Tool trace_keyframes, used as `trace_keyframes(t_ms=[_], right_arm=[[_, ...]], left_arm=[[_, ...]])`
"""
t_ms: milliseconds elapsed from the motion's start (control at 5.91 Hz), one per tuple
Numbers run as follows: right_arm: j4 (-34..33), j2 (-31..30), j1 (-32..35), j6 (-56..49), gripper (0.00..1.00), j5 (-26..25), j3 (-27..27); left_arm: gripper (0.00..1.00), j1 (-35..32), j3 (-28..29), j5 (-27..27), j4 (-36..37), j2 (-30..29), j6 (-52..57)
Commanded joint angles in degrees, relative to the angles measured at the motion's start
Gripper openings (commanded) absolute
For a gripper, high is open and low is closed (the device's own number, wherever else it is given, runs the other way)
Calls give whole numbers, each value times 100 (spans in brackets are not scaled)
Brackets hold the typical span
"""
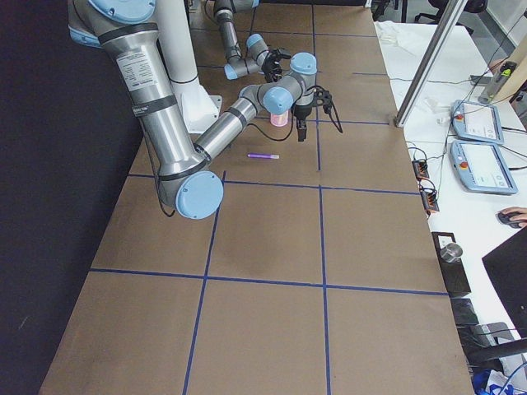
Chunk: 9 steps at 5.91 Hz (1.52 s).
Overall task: Collect pens into pen holder
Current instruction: 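Carry the orange marker over the pink cup and lower it in with the left gripper, then raise the left gripper from the cup while the right moves over the purple marker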
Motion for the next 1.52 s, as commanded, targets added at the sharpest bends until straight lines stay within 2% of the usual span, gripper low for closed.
trace_keyframes(t_ms=[0, 169, 508, 677, 846, 1016, 1185, 1354], right_arm=[[0, -5, -48, 113, 100, -9, -28], [35, -5, -205, 314, 100, -44, -80], [79, 65, -635, 1015, 100, -175, -343], [88, 74, -925, 1298, 100, -533, -370], [88, 82, -1154, 1449, 100, -867, -449], [384, 22, -1391, 1511, 100, -1227, -458], [848, 47, -1559, 1782, 100, -1396, -885], [1000, -5, -1621, 1793, 100, -1397, -976]], left_arm=[[100, -205, -698, -166, 778, 44, -7], [100, -477, -1416, -577, 1959, 61, -7], [100, -1021, -2455, -1184, 3755, 428, -51], [100, -1477, -2878, -1927, 4633, 631, -51], [100, -1890, -3108, -2604, 5225, 755, -51], [100, -2312, -3258, -3281, 5814, 895, -51], [100, -2647, -3355, -3766, 6107, 1036, -7], [99, -2720, -3356, -3815, 6119, 1124, 2]])
